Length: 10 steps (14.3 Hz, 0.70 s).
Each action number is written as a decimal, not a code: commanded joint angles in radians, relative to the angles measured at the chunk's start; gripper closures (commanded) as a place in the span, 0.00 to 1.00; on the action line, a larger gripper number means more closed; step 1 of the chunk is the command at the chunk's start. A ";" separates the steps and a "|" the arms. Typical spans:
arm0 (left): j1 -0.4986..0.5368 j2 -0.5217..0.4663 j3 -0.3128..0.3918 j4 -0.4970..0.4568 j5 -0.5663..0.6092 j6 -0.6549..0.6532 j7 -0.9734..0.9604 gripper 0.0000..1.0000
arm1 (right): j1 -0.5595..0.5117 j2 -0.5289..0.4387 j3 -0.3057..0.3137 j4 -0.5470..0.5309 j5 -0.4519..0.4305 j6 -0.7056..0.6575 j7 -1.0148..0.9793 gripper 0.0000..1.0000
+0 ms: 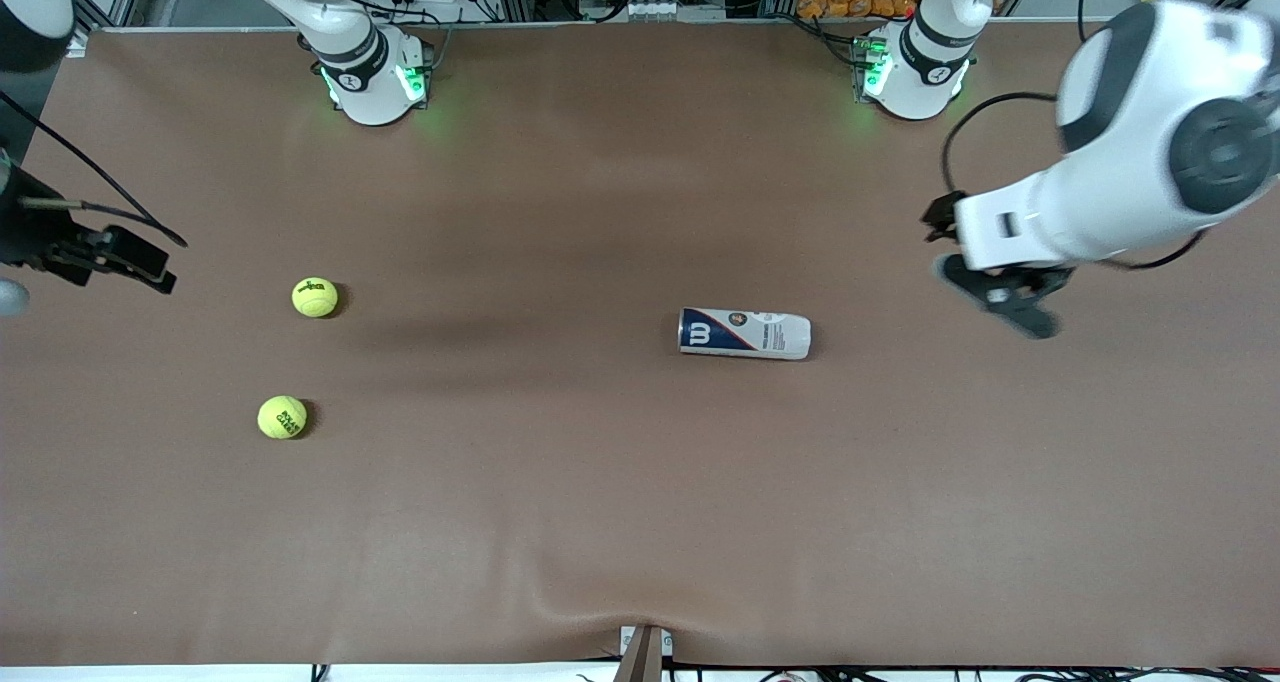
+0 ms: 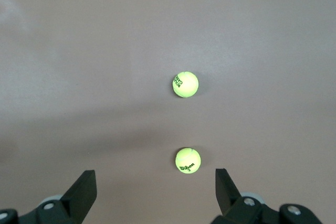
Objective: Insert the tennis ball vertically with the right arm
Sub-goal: 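Move the left gripper to the Wilson can while the right gripper reaches the balls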
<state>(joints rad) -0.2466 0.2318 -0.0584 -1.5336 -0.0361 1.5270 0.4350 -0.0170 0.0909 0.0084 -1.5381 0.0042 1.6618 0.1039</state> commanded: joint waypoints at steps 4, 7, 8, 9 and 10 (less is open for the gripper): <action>-0.088 0.162 0.003 0.076 -0.004 0.084 0.259 0.00 | 0.025 0.039 0.002 0.010 0.011 -0.001 0.016 0.00; -0.105 0.204 0.003 0.072 0.007 0.149 0.296 0.00 | 0.045 0.061 0.002 0.010 0.008 0.001 0.014 0.00; -0.126 0.221 0.003 0.070 0.015 0.183 0.342 0.00 | 0.054 0.073 0.002 0.012 0.001 0.001 0.013 0.00; -0.135 0.230 0.003 0.066 0.024 0.220 0.382 0.00 | 0.066 0.088 0.002 0.012 -0.007 0.003 0.013 0.00; -0.135 0.245 0.003 0.066 0.034 0.232 0.411 0.00 | 0.077 0.107 0.002 0.013 -0.012 0.004 0.013 0.00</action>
<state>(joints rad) -0.3614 0.4444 -0.0612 -1.4917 -0.0287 1.7326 0.7861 0.0311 0.1622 0.0161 -1.5385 0.0036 1.6638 0.1057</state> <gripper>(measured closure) 0.000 0.000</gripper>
